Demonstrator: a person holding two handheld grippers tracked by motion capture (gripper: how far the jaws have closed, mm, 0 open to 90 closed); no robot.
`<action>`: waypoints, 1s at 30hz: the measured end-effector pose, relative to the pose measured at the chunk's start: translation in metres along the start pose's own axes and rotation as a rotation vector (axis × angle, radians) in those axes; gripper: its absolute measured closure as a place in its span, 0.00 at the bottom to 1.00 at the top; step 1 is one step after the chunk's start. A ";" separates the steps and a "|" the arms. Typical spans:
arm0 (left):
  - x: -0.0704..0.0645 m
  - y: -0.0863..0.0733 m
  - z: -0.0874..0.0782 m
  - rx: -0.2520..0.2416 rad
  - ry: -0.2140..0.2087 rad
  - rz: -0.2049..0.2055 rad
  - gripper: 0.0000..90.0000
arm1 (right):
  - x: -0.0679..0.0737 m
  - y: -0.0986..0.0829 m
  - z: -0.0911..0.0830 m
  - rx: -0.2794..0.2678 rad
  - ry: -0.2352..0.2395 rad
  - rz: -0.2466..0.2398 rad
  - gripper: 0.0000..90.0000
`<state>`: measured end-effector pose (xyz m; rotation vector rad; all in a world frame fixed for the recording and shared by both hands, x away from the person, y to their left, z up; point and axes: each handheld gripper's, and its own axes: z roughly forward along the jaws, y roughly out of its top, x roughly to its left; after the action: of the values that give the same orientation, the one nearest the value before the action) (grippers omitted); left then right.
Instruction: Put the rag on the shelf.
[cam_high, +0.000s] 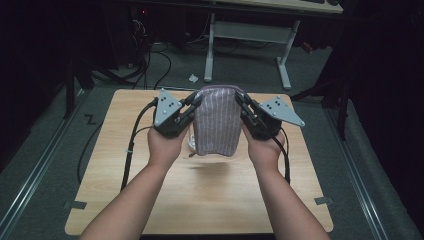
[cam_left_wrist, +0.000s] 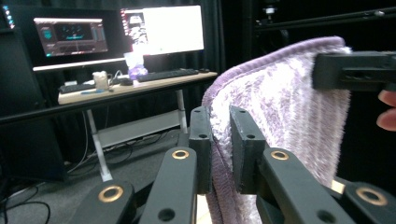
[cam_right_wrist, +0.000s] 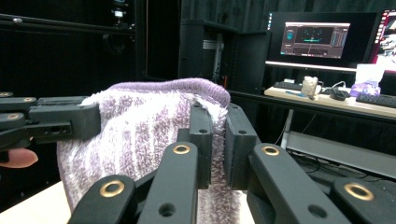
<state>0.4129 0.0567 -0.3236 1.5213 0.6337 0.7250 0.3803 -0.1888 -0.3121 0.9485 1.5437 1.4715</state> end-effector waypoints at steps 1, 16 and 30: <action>0.003 0.001 0.004 0.001 0.004 0.000 0.90 | -0.001 0.000 0.005 0.000 -0.002 -0.002 0.93; 0.044 0.006 0.050 0.053 0.072 -0.001 0.89 | -0.020 0.007 0.070 0.032 -0.013 0.006 0.93; 0.062 -0.011 0.106 0.189 0.136 -0.036 0.89 | -0.054 -0.013 0.119 0.148 -0.011 0.057 0.92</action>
<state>0.5343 0.0356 -0.3329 1.6381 0.8493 0.7632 0.5113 -0.1897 -0.3253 1.0919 1.6478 1.4038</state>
